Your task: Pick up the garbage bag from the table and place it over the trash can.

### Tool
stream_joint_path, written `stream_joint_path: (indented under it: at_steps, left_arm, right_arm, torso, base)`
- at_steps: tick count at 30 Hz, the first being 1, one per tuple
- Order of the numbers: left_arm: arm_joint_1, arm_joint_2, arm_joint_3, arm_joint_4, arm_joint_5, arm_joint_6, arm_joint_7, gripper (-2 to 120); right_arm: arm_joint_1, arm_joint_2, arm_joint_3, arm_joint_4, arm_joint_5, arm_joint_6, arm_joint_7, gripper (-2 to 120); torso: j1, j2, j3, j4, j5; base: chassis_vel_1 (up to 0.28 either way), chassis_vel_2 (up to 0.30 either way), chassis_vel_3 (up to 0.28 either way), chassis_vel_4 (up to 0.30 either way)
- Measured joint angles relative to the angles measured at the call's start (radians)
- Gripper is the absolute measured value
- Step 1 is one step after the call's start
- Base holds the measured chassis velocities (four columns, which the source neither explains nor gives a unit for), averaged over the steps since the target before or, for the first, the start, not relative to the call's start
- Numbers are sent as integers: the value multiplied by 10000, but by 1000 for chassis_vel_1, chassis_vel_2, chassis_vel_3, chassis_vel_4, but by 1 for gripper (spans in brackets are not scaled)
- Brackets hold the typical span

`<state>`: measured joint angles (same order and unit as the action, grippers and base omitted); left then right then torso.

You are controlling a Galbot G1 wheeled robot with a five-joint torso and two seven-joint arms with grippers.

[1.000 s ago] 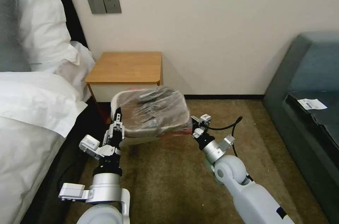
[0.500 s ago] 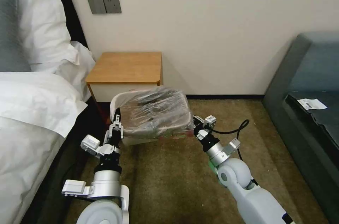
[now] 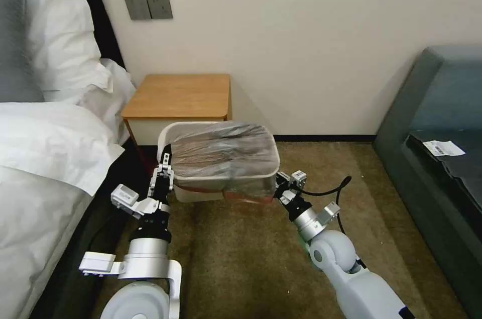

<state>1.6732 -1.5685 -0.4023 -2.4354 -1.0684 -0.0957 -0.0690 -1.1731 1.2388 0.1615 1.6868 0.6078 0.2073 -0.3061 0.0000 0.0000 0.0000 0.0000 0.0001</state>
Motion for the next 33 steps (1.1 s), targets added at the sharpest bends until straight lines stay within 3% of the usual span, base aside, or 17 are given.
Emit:
stream_joint_path:
  at_steps: [14,19,27,29,33]
  left_arm:
    - [66,-246,123,-173,-271,-10,1,21]
    - [80,-146,64,246,325,-111,75,21]
    - [-193,201,-79,1204,998,-164,53,21]
    - [-308,258,-72,1486,1065,-194,29,21]
    - [-339,288,-58,1646,1121,-199,13,21]
  right_arm:
    - [301,226,-134,-455,-340,95,293,0]
    - [177,179,-59,-270,-626,137,551,0]
    - [-360,-226,203,414,-871,373,589,24]
    - [-505,-324,384,687,-930,429,624,36]
    - [-571,-383,545,932,-989,464,630,43]
  torso:
    - [0,0,0,1,-1]
    - [0,0,1,1,-1]
    - [0,0,1,0,-1]
    - [0,0,0,0,-1]
    - [0,0,0,0,0]
  base:
    - [0,0,0,0]
    - [0,0,0,0]
    - [0,0,0,0]
    - [0,0,0,0]
    - [0,0,0,0]
